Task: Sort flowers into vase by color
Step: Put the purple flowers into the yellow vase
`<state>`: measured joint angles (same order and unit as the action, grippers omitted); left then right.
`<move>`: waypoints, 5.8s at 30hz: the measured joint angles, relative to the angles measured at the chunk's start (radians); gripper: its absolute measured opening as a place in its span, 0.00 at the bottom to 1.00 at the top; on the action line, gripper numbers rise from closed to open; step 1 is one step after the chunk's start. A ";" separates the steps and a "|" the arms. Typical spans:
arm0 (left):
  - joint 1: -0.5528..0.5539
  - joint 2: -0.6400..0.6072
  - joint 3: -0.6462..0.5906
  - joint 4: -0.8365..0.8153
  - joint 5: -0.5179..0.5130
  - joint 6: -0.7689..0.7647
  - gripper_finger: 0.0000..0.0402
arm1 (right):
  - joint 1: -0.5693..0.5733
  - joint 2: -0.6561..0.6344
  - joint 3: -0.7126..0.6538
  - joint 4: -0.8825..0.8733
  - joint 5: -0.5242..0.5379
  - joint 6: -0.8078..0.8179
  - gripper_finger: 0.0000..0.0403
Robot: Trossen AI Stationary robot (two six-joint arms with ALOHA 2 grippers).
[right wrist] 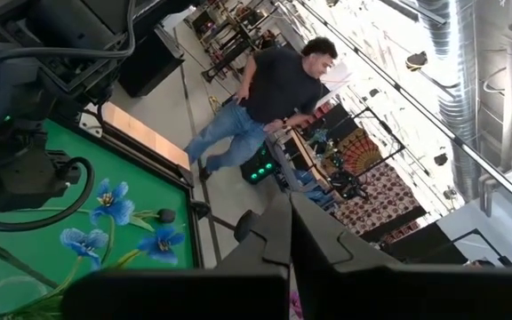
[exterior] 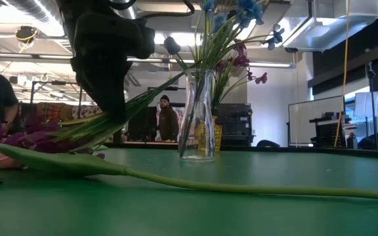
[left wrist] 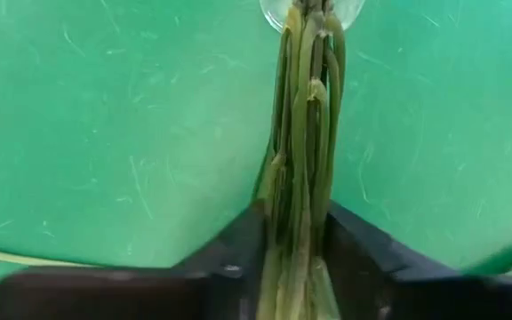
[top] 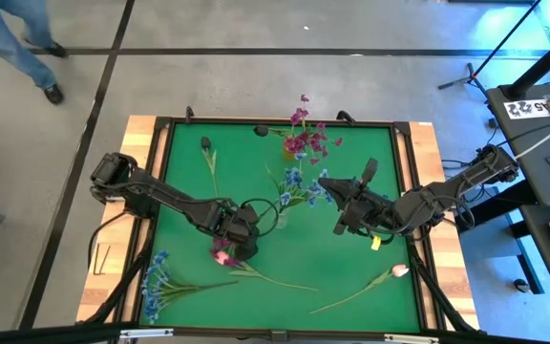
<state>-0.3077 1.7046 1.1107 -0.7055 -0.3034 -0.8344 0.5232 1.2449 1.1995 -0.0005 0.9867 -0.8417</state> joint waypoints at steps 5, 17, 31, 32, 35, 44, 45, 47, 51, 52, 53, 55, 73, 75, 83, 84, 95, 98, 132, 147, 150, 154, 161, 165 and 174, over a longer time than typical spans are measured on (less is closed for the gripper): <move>0.000 -0.018 0.013 -0.014 0.034 -0.001 0.04 | 0.000 0.000 0.000 -0.002 0.000 0.000 0.00; -0.013 -0.118 0.192 -0.260 0.033 -0.006 0.04 | 0.000 0.000 0.000 -0.012 -0.003 0.007 0.00; -0.062 -0.119 0.459 -0.595 -0.011 -0.055 0.04 | 0.000 0.002 0.000 -0.110 -0.138 0.052 0.00; -0.061 -0.119 0.479 -0.605 -0.017 -0.055 0.04 | 0.000 0.004 0.000 -0.112 -0.157 0.052 0.00; -0.059 -0.120 0.530 -0.628 -0.032 -0.049 0.04 | 0.000 0.020 0.000 -0.114 -0.195 0.030 0.03; -0.038 -0.120 0.606 -0.630 -0.033 -0.003 0.04 | -0.009 0.117 0.000 -0.036 -0.217 -0.111 0.29; -0.034 -0.120 0.608 -0.623 -0.033 0.003 0.04 | -0.010 0.126 0.000 -0.015 -0.217 -0.133 0.32; -0.026 -0.120 0.608 -0.610 -0.023 0.005 0.04 | -0.019 0.147 0.000 0.025 -0.218 -0.173 0.36; -0.013 -0.120 0.608 -0.584 0.010 0.015 0.04 | -0.044 0.188 0.000 0.076 -0.246 -0.239 0.42; -0.011 -0.120 0.608 -0.569 0.013 0.025 0.04 | -0.051 0.198 0.000 0.087 -0.247 -0.251 0.43; -0.011 -0.120 0.608 -0.554 0.020 0.033 0.04 | -0.058 0.208 0.000 0.098 -0.247 -0.263 0.44; -0.011 -0.120 0.608 -0.520 0.038 0.057 0.04 | -0.073 0.226 0.000 0.111 -0.248 -0.277 0.44; 0.004 -0.119 0.608 -0.452 0.040 0.112 0.04 | -0.098 0.293 0.000 0.186 -0.280 -0.371 0.45; 0.009 -0.112 0.608 -0.450 0.039 0.111 0.04 | -0.098 0.293 0.000 0.186 -0.291 -0.376 0.45; 0.013 -0.056 0.608 -0.442 0.095 0.130 0.04 | -0.098 0.293 0.000 0.179 -0.277 -0.419 0.45; 0.013 -0.054 0.608 -0.441 0.098 0.130 0.04 | -0.098 0.293 0.000 0.173 -0.272 -0.419 0.45; 0.001 -0.054 0.608 -0.388 0.163 0.158 0.04 | -0.123 0.321 0.000 0.146 -0.229 -0.417 0.45; -0.011 -0.054 0.607 -0.384 0.160 0.161 0.04 | -0.125 0.328 0.000 0.132 -0.221 -0.412 0.44; -0.046 -0.056 0.607 -0.384 0.201 0.221 0.21 | -0.124 0.336 0.000 0.132 -0.191 -0.394 0.05; -0.069 -0.071 0.865 -0.525 0.105 0.279 0.38 | -0.125 0.334 0.001 0.191 -0.185 -0.390 0.06; -0.083 -0.071 0.934 -0.541 0.031 0.321 0.39 | -0.124 0.334 0.001 0.228 -0.185 -0.397 0.06; -0.105 -0.073 1.004 -0.545 -0.057 0.374 0.39 | -0.124 0.334 0.001 0.238 -0.183 -0.402 0.06; -0.145 -0.080 1.047 -0.551 -0.189 0.443 0.39 | -0.123 0.332 0.001 0.261 -0.149 -0.398 0.06; -0.164 -0.098 1.047 -0.552 -0.261 0.472 0.39 | -0.104 0.315 0.001 0.325 -0.110 -0.415 0.06; -0.201 -0.115 1.048 -0.572 -0.412 0.489 0.39 | -0.035 0.169 0.000 0.375 -0.124 -0.343 0.06</move>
<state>-0.5086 1.5898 2.1586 -1.2778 -0.7159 -0.3450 0.4877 1.4143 1.1999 0.3746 0.8626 -1.1847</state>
